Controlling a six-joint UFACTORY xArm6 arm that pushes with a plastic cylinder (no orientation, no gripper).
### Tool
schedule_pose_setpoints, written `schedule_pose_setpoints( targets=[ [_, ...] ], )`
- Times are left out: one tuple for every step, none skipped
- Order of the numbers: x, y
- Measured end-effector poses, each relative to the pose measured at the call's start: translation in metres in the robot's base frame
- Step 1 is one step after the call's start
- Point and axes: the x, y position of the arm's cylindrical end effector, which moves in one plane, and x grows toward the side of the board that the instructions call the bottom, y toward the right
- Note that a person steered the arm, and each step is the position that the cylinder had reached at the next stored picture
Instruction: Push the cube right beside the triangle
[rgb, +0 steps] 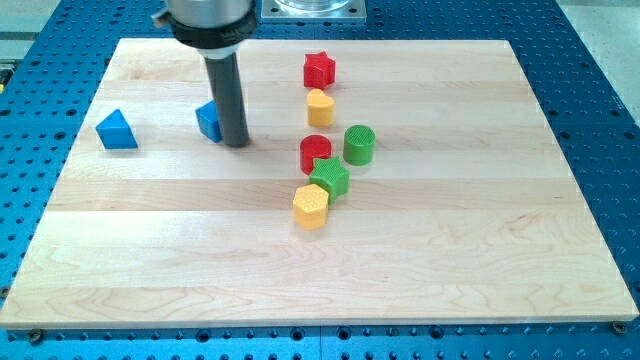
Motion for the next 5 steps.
schedule_pose_setpoints(
  targets=[
    [-0.018,0.0],
    [-0.046,0.009],
    [-0.055,0.003],
    [-0.055,-0.03],
    [-0.038,-0.044]
  ],
)
